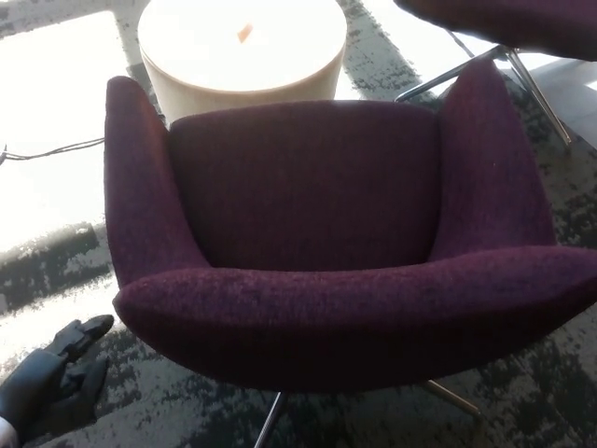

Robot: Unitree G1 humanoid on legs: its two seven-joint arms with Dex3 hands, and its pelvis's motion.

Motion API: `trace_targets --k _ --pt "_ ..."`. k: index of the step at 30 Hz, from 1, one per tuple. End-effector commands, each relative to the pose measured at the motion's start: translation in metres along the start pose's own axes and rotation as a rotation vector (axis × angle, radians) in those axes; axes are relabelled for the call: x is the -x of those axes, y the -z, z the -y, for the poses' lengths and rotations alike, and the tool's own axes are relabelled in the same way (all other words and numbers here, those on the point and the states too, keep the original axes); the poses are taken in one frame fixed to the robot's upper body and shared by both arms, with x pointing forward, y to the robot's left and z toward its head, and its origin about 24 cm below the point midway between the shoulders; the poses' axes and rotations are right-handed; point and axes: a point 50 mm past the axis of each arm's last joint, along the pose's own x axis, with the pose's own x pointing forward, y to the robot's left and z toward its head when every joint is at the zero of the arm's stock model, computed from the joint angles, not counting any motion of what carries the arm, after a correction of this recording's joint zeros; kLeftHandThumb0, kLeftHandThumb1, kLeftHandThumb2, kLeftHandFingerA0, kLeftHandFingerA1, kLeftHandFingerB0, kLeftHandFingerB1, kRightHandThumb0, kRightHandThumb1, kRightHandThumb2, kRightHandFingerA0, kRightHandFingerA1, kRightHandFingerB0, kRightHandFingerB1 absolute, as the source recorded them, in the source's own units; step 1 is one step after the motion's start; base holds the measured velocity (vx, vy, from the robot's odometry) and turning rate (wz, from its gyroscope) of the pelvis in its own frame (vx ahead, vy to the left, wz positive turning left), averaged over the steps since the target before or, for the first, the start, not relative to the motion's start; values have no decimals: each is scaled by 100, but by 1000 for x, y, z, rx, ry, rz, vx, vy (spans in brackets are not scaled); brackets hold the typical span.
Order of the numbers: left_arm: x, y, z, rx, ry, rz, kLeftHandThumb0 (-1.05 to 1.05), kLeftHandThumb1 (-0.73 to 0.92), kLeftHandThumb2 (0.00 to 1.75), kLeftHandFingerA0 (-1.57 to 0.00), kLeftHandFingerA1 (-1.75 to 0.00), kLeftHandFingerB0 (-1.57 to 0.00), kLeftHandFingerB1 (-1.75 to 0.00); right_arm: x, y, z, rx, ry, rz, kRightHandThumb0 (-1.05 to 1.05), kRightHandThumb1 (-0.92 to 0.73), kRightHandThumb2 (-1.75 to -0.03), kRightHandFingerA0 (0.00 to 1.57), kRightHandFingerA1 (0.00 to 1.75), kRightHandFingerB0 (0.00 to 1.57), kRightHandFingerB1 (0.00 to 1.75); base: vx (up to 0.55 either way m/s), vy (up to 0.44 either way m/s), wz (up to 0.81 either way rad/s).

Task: The robot stands in front of a sofa and uses its left hand to push the left side of the sofa

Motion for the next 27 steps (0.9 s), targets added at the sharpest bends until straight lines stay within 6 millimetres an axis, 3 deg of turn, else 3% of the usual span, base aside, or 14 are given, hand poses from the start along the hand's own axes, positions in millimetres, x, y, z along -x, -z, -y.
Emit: trace_targets --k 1,2,3,4,6,9,16,21,22,26,27 --pt "8 10 -7 47 -30 -6 -78 76 118 -4 -44 -2 -31 3 6 6 -4 9 -12 -57 -66 -107 53 63 31 50 0 0 0" --pt "20 32 -3 207 -89 -23 -86 92 76 -7 -30 -6 -25 5 8 6 -7 9 -18 -65 -84 -66 56 43 48 39 0 0 0" --pt "22 36 -2 240 -101 -27 -90 82 118 -7 -34 -7 -22 5 8 6 -7 8 -19 -70 -76 -72 55 46 45 41 0 0 0" --pt "25 42 1 299 -117 -27 -94 84 119 -6 -26 -6 -16 5 8 6 -13 5 -20 -70 -75 -73 56 48 44 42 0 0 0" --pt "35 53 10 306 -147 -18 -85 86 121 -6 -35 -5 -23 6 8 6 -16 6 -21 -65 -83 -65 57 44 48 39 0 0 0" --pt "42 65 24 386 -136 -42 -85 92 124 -6 -25 -5 -17 7 9 6 -5 6 -18 -63 -83 -65 59 44 48 39 0 0 0" --pt "71 95 63 424 -114 -98 -89 90 122 -6 -25 -5 -17 10 13 1 21 -10 -42 -65 -85 -66 58 45 47 38 0 0 0" --pt "84 110 70 306 -139 -190 -84 84 118 -7 -29 -6 -26 10 13 1 34 -8 -37 -65 -85 -66 57 44 48 39 0 0 0" --pt "85 111 70 300 -141 -200 -70 79 117 -2 -35 -2 -33 10 13 1 37 -7 -34 -67 -85 -66 57 44 48 39 0 0 0" --pt "94 120 71 255 -137 -256 -84 85 120 -7 -31 -7 -26 9 12 1 36 -6 -36 -67 -85 -66 57 44 48 39 0 0 0" --pt "98 125 71 213 -141 -295 -81 81 118 -7 -39 -5 -29 9 12 0 32 -11 -40 -66 -85 -66 57 44 48 39 0 0 0"
